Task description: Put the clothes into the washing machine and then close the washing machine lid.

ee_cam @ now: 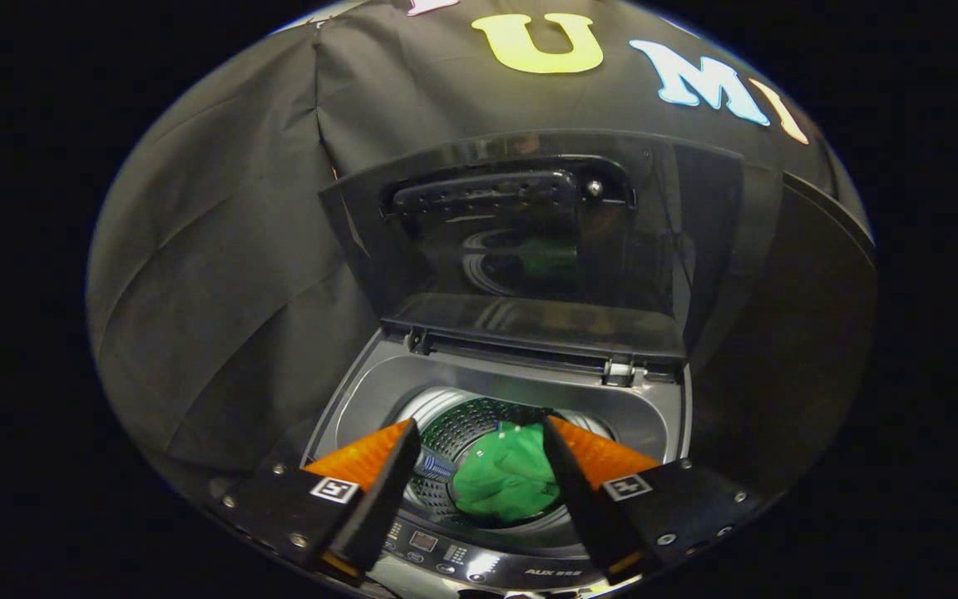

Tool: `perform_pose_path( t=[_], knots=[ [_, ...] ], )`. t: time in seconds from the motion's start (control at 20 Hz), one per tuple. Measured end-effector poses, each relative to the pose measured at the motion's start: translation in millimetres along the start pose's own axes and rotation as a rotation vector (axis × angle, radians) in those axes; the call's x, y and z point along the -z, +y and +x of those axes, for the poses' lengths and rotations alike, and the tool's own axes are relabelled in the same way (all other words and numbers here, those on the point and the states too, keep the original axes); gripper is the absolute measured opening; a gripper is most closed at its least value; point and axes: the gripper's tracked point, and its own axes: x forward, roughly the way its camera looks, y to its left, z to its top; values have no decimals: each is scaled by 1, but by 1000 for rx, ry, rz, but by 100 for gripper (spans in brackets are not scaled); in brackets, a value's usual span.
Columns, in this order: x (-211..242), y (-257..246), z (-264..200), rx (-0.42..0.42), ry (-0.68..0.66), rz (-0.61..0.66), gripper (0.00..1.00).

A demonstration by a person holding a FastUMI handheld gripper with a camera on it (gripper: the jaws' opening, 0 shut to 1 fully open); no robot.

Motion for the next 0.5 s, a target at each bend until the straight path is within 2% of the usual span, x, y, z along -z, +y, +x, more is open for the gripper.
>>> perform_pose_path(
  t=[0.15,0.3,0.5],
  knots=[
    [-17,6,-15,-5,-74,-48,96],
    [-49,17,-30,-26,-189,-93,96],
    [-107,23,-63,-6,-385,-156,96]
  ],
)
